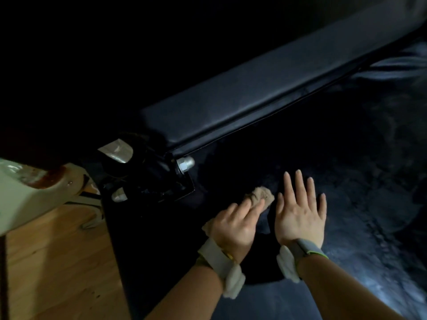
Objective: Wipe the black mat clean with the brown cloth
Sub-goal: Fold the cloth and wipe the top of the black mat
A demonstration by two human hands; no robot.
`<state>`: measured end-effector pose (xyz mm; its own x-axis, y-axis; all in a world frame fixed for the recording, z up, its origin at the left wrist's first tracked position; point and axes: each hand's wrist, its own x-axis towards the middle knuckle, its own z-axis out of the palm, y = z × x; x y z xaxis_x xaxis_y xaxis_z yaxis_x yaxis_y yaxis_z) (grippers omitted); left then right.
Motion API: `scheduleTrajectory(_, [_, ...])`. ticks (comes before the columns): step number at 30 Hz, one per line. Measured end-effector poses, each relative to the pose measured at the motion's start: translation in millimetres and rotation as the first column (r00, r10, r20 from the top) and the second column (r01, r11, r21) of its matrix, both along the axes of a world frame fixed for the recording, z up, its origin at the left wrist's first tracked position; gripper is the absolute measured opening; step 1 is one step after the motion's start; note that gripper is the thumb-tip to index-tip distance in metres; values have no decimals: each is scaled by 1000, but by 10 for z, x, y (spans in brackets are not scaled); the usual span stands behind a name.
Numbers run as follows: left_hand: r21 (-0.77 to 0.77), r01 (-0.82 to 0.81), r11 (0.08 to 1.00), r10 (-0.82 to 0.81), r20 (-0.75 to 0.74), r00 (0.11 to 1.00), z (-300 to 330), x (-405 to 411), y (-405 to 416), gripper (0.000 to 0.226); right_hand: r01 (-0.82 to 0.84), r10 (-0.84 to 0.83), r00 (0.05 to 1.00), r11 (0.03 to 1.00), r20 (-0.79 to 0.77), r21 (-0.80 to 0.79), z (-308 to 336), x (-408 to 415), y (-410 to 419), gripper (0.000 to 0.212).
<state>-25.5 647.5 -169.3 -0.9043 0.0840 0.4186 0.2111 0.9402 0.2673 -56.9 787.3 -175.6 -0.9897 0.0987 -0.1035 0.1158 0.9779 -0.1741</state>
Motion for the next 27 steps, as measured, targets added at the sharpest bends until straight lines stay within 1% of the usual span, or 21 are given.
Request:
scheduleTrajectory(1, [-49,76,996,-78,-36,996,-29,14,-95,32,-2,2,1000,1000,-3,-3,-4,0,3,59])
scheduleTrajectory(2, [-126,115,985,-120,-36,992,-48,-11,-250,33,0,0,1000,1000,-6,-3,-3,3,5,58])
scheduleTrajectory(3, [-199,103,975,-107,-10,994,-52,-55,-438,35,1,-1,1000,1000,-4,-1,0,8,4,58])
scheduleTrajectory(4, [-243,35,969,-29,26,999,-51,-113,-643,38,1,-1,1000,1000,-2,3,3,10,8,57])
scheduleTrajectory(5, [-257,-80,963,91,31,995,-55,-171,-832,40,1,-1,1000,1000,0,5,5,14,11,57])
scheduleTrajectory(6, [-247,-207,947,216,7,976,-48,-196,-976,40,-1,1,1000,1000,-1,5,11,23,7,56])
scheduleTrajectory(7, [-231,-299,926,302,-25,953,-50,-183,-1041,38,-4,4,1000,1000,1,7,21,32,0,56])
scheduleTrajectory(8, [-220,-332,917,329,-50,943,-62,-169,-1036,35,-4,4,1000,1000,2,7,21,33,1,55])
scheduleTrajectory(11, [-230,-268,935,263,-54,963,-73,-160,-992,35,-8,8,1000,1000,8,-1,25,37,7,55])
scheduleTrajectory(14, [-246,-256,935,263,-1,965,-33,-157,-1007,36,-13,13,1000,1000,15,-2,19,51,6,55])
scheduleTrajectory(17, [-248,-259,934,272,19,962,-59,-168,-1020,35,-17,17,1000,1000,17,5,19,57,1,55])
scheduleTrajectory(21, [-199,-307,931,324,60,944,-81,-188,-1016,36,-4,4,1000,1000,9,-3,6,72,-27,56])
scheduleTrajectory(23, [-103,-353,930,360,66,931,-6,-202,-958,38,-11,10,1000,1000,-8,-13,-6,63,-40,56])
scheduleTrajectory(24, [-40,-376,926,378,93,921,22,-164,-889,39,-15,15,1000,1000,-15,-18,-20,70,-54,56])
scheduleTrajectory(25, [31,-350,936,341,164,926,64,-109,-772,39,-23,22,1000,999,-22,-23,-25,73,-54,56])
scheduleTrajectory(26, [91,-273,958,245,241,939,86,-4,-623,37,-23,22,999,999,-32,-26,-28,81,-59,56])
scheduleTrajectory(27, [140,-159,977,113,290,950,84,141,-448,36,-16,15,999,999,-45,-31,-26,85,-62,56])
